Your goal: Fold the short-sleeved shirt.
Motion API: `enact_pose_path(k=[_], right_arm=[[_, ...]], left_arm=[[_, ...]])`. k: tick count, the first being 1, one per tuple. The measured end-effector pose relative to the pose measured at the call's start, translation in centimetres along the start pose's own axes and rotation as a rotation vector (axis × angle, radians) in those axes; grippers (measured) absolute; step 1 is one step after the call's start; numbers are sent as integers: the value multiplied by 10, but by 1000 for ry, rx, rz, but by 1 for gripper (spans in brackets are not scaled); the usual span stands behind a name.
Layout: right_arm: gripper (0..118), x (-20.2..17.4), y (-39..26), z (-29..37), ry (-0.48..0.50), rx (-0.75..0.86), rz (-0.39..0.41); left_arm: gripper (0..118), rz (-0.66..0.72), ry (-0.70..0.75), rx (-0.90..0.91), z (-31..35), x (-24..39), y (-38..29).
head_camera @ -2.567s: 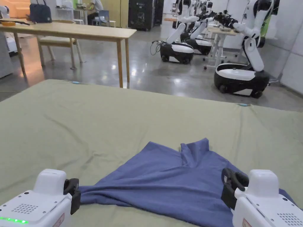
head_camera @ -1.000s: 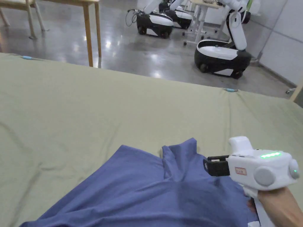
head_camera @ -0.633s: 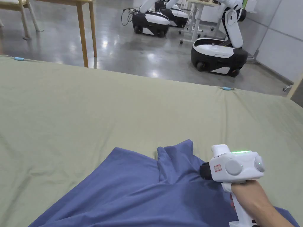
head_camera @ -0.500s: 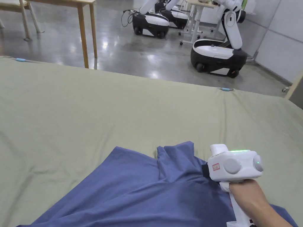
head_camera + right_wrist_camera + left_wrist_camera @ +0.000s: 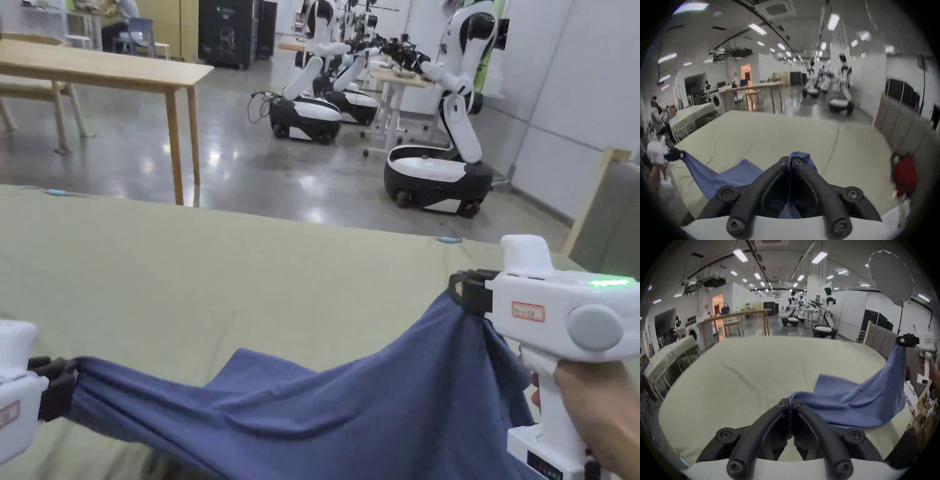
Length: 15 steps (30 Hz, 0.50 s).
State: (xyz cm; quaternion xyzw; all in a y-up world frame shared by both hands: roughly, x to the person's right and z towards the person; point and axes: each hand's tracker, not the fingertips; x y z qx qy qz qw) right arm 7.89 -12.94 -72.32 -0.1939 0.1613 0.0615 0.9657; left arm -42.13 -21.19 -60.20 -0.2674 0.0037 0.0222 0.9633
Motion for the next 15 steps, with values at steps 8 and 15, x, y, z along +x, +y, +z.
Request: enact_pose_path(k=[8, 15], right_arm=[[4, 17, 107, 83, -129, 251, 15], [4, 46, 186, 101, -183, 402, -46]], left_arm=[[2, -29, 32, 186, 11, -3, 141], [2, -50, 112, 307, 14, -6, 257]])
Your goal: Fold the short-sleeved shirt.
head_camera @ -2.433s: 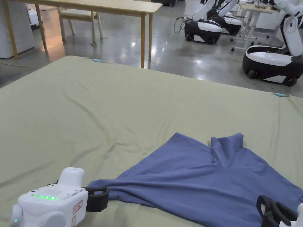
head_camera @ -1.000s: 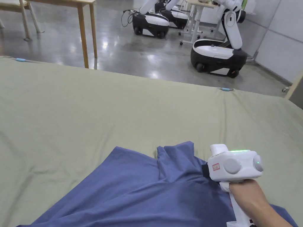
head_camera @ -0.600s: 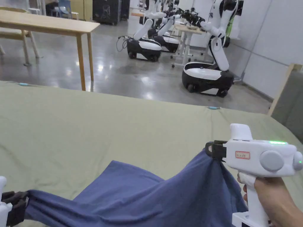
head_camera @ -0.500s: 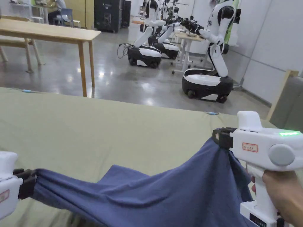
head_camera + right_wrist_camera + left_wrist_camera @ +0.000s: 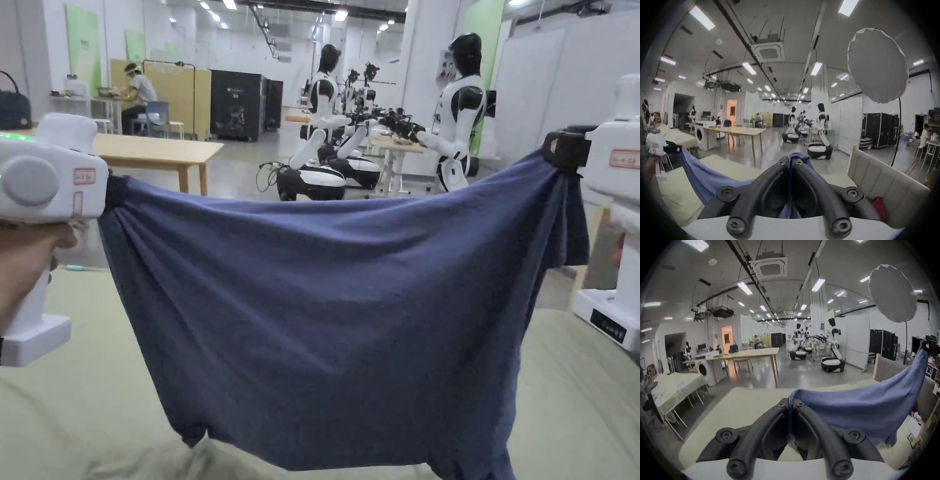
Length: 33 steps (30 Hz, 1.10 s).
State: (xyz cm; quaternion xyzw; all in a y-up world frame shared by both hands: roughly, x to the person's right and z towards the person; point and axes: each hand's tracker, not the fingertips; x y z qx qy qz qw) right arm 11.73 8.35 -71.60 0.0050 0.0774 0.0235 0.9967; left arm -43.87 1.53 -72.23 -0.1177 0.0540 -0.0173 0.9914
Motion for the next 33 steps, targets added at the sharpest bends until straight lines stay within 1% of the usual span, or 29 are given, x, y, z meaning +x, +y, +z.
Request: enact_pose_path(k=[4, 6, 9, 12, 14, 17, 18, 19, 20, 23, 24, 27, 29, 32, 33], right_arm=[[4, 11, 34, -19, 4, 44, -56], [4, 15, 45, -26, 4, 67, -74], [4, 14, 56, -31, -2, 88, -67], [4, 14, 48, -38, -11, 80, -57], [4, 14, 30, -42, -13, 59, -53], [4, 15, -15, -46, -13, 9, -58], [4, 13, -34, -43, -17, 11, -62], [4, 12, -50, -40, -26, 13, -62], [4, 13, -60, -36, -29, 16, -67], [4, 17, -79, -12, -11, 23, -111], [4, 18, -83, -1, -5, 21, -116], [4, 18, -100, 46, -4, 32, -102], [4, 20, -116, 78, -2, 12, -92], [4, 20, -152, 129, 1, -73, -62], [4, 19, -170, 145, 12, -129, -36]], left_arm=[[2, 35, 1, 45, -2, 1, 47], [2, 4, 41, 89, -2, 0, 65], [2, -28, 64, 123, 6, 5, 80], [2, -26, 66, 134, 8, 8, 76], [2, -27, 64, 123, 6, 11, 59], [2, -12, 36, 31, -6, 19, 11], [2, -8, 20, 28, -7, 21, -10], [2, -12, 35, 53, -6, 26, -28], [2, -7, 53, 66, -2, 29, -40], [2, 15, 11, 29, 13, 32, -60], [2, 22, 2, 35, 22, 32, -68], [2, 51, -9, 46, 55, 28, -88], [2, 76, -32, 31, 79, 25, -106], [2, 103, -76, 4, 105, 8, -146], [2, 101, -82, -17, 117, 8, -164]])
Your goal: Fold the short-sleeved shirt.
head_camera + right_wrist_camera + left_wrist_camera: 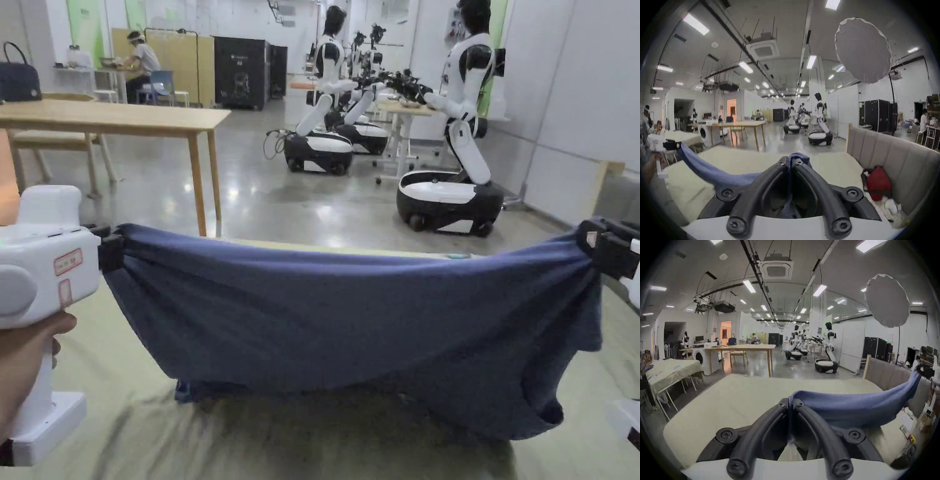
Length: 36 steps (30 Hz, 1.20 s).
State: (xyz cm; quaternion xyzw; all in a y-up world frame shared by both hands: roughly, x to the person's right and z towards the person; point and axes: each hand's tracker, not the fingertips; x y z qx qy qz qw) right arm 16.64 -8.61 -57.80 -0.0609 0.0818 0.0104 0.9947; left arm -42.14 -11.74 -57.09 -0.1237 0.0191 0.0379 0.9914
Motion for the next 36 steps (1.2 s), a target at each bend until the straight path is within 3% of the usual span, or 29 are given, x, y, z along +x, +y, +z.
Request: enact_pose_path(k=[2, 7, 12, 14, 15, 16, 17, 18, 21, 22, 25, 27, 28, 30, 31, 33, 36], right_arm=[[4, 0, -39, 20, 9, -92, 16], [4, 1, -154, 53, 68, -401, -35], [4, 1, -240, 66, 75, -738, -41], [4, 7, -257, 65, 46, -772, -41], [5, 9, -258, 65, 50, -758, -51], [10, 12, -255, 66, 59, -748, -74], [35, 11, -249, 70, 56, -720, -99], [65, 9, -239, 72, 54, -687, -124], [93, -17, -207, 88, 92, -574, -127], [106, -29, -200, 93, 94, -541, -137], [107, -70, -194, 105, 133, -460, -154], [104, -95, -200, 109, 113, -439, -159], [92, -102, -203, 110, 137, -433, -166], [0, -123, -213, 107, 115, -438, -142], [0, -130, -217, 109, 85, -407, -111], [0, -137, -222, 106, 147, -459, -86], [0, -142, -225, 106, 137, -463, -53]], left_arm=[[2, 1, -17, -69, 12, -11, -39], [2, 41, -38, -321, 50, -17, -164], [2, 10, -20, -496, 86, -10, -238], [8, 18, -15, -498, 97, -4, -242], [19, 19, -14, -500, 99, -2, -241], [46, 11, -10, -503, 101, 1, -238], [97, -23, 0, -497, 104, 6, -233], [117, -67, 8, -479, 111, 15, -228], [118, -105, -42, -327, 129, 47, -210], [118, -103, -28, -378, 135, 58, -210], [118, -120, -47, -330, 143, 95, -212], [112, -98, -72, -317, 142, 106, -216], [97, -80, -93, -328, 142, 111, -218], [15, -85, -75, -385, 130, 109, -232], [2, -108, -63, -397, 130, 111, -236], [2, -94, -94, -401, 130, 104, -241], [2, -92, -74, -410, 135, 87, -243]])
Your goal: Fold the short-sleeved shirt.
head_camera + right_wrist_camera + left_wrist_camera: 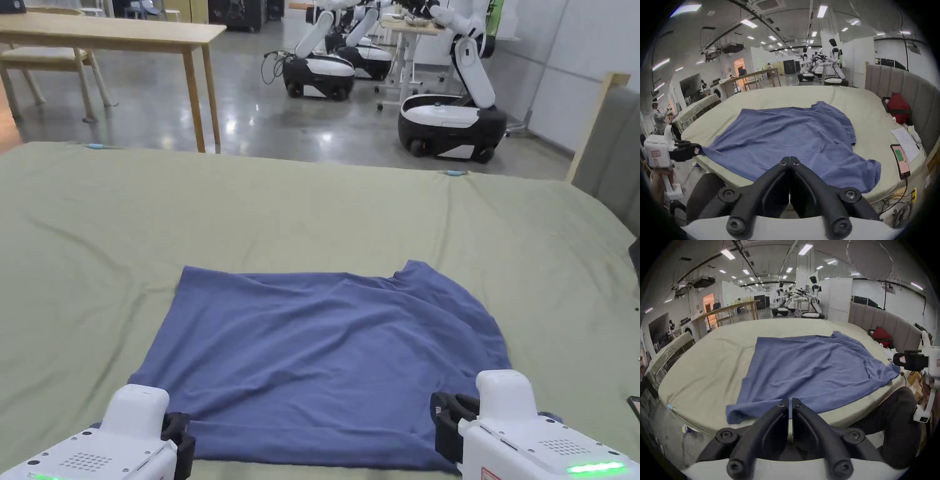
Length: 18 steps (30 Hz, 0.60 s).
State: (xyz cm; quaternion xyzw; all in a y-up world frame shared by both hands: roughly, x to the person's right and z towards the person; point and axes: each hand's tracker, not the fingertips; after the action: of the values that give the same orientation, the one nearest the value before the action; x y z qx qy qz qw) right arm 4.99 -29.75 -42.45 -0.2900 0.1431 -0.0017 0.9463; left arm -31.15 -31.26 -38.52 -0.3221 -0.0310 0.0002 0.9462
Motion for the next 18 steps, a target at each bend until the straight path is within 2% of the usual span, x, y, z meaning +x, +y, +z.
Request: enact_pose_path(k=[3, 6, 7, 8, 9, 10, 11, 18], right_arm=[[0, 2, -1, -2, 10, -25, -12], [0, 2, -4, -3, 19, -47, -20], [0, 1, -5, -5, 24, -54, -21], [0, 0, -8, -7, 25, -66, -20], [0, -2, -9, -9, 25, -75, -16], [0, -2, -11, -11, 26, -82, -16], [0, -3, -14, -13, 32, -94, -19], [0, -5, -14, -23, 34, -136, -32]], left_arm=[[0, 48, 3, -20, 7, -29, -11], [1, 35, 75, -41, 17, -50, -25], [11, 44, 84, -41, 18, -58, -29], [43, 56, 104, -30, 20, -67, -35], [82, 60, 115, -20, 20, -75, -38], [112, 68, 125, -36, 15, -84, -43], [118, 73, 140, -72, 10, -91, -45], [116, 58, 151, -83, -26, -107, -37]])
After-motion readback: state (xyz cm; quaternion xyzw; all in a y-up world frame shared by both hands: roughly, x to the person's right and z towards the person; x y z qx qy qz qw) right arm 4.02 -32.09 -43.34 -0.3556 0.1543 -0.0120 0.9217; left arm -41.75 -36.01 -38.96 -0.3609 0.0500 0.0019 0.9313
